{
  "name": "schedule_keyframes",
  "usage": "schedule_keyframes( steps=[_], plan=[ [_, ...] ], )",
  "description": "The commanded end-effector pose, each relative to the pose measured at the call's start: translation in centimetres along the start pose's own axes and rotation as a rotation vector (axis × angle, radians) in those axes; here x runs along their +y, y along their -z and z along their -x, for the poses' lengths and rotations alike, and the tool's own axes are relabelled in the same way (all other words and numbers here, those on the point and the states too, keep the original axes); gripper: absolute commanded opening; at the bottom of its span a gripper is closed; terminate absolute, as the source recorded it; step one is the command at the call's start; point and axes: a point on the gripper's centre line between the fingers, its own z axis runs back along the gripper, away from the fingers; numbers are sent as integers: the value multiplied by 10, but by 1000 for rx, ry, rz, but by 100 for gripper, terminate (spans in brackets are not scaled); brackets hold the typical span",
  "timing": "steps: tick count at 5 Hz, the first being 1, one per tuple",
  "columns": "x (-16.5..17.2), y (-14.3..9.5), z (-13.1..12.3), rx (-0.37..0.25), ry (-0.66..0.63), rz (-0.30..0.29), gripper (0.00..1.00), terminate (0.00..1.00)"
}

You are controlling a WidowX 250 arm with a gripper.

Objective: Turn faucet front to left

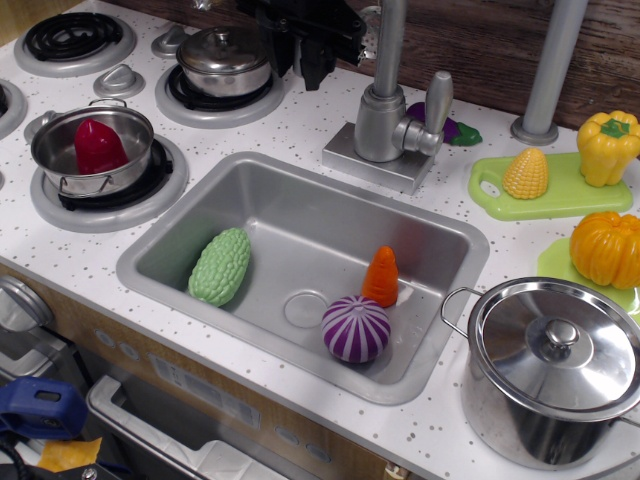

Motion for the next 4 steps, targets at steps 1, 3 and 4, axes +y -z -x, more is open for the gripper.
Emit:
schedule_keyframes(
  steps=[1, 3, 4],
  plan=[
    [22, -2, -9, -72, 59, -36, 0, 0],
    [40, 8, -30, -110, 101, -33, 0, 0],
    [45, 14, -38, -124, 112, -23, 0, 0]
  ],
)
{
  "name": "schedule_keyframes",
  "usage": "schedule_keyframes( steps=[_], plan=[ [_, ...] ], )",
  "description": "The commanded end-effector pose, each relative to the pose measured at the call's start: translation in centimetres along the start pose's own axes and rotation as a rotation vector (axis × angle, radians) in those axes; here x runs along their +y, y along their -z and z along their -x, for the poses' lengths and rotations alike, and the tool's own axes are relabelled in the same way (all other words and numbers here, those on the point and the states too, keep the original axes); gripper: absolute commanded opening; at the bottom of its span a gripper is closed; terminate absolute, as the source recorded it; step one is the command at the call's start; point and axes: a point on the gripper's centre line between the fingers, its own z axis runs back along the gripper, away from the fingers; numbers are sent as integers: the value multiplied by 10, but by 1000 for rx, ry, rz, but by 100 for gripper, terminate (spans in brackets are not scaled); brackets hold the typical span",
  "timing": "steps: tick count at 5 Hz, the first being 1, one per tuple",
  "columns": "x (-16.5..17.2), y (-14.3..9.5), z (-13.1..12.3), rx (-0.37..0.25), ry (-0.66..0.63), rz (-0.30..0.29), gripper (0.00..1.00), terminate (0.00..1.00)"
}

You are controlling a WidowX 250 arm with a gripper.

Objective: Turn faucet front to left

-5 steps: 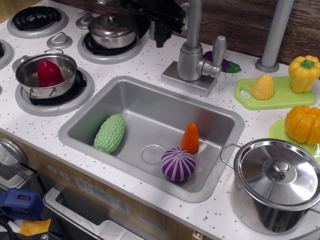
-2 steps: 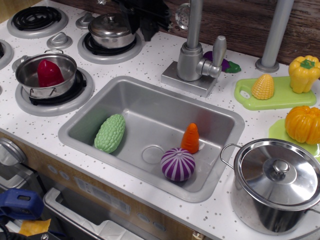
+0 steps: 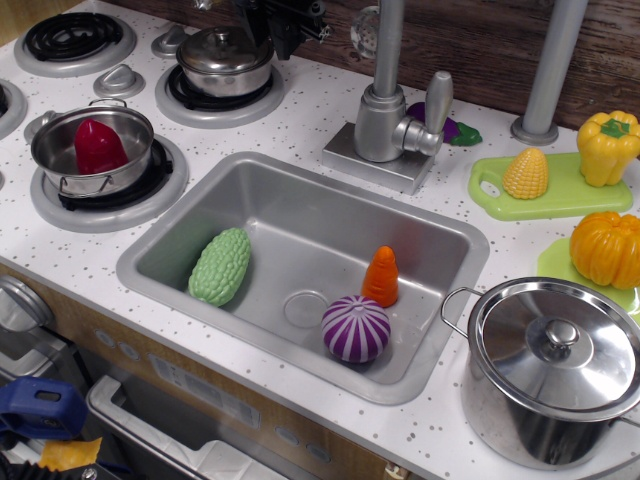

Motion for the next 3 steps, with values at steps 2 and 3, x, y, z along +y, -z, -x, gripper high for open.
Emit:
schedule_keyframes(
  steps=[2, 3],
  plan=[
    [13, 3, -19, -72, 37, -25, 0, 0],
    [15, 4, -24, -83, 54, -38, 0, 100]
  ],
)
